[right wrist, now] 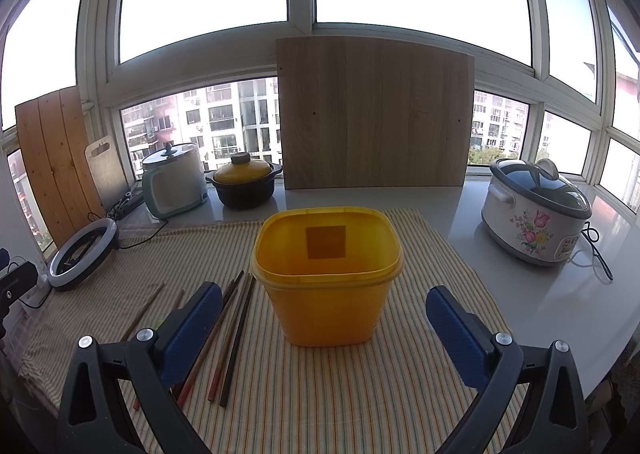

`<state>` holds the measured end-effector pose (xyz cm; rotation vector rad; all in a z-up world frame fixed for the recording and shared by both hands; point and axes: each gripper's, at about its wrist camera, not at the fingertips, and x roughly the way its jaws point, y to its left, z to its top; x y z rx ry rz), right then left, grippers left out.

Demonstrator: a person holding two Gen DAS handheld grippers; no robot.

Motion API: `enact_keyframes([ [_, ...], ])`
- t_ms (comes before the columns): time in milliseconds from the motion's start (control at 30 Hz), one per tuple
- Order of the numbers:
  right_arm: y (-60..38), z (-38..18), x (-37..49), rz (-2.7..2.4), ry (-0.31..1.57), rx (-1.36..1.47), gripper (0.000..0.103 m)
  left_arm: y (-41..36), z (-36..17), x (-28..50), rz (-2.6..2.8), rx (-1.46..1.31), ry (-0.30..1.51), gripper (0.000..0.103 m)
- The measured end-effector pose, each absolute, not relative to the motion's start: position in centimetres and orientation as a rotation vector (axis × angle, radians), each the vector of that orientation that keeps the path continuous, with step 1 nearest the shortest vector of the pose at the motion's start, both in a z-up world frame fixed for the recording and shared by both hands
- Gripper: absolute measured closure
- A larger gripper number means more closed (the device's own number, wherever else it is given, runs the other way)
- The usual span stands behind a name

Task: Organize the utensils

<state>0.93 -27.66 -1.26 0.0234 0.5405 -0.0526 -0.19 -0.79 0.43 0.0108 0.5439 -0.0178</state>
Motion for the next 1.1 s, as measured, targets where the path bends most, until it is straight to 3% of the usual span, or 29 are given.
enact_keyframes([
  [1100, -27.25, -1.7, 1.48, -0.043, 0.56, 0.013, 0.0, -1.51, 0.69, -0.1, -0.021, 0.007, 0.558, 0.0],
])
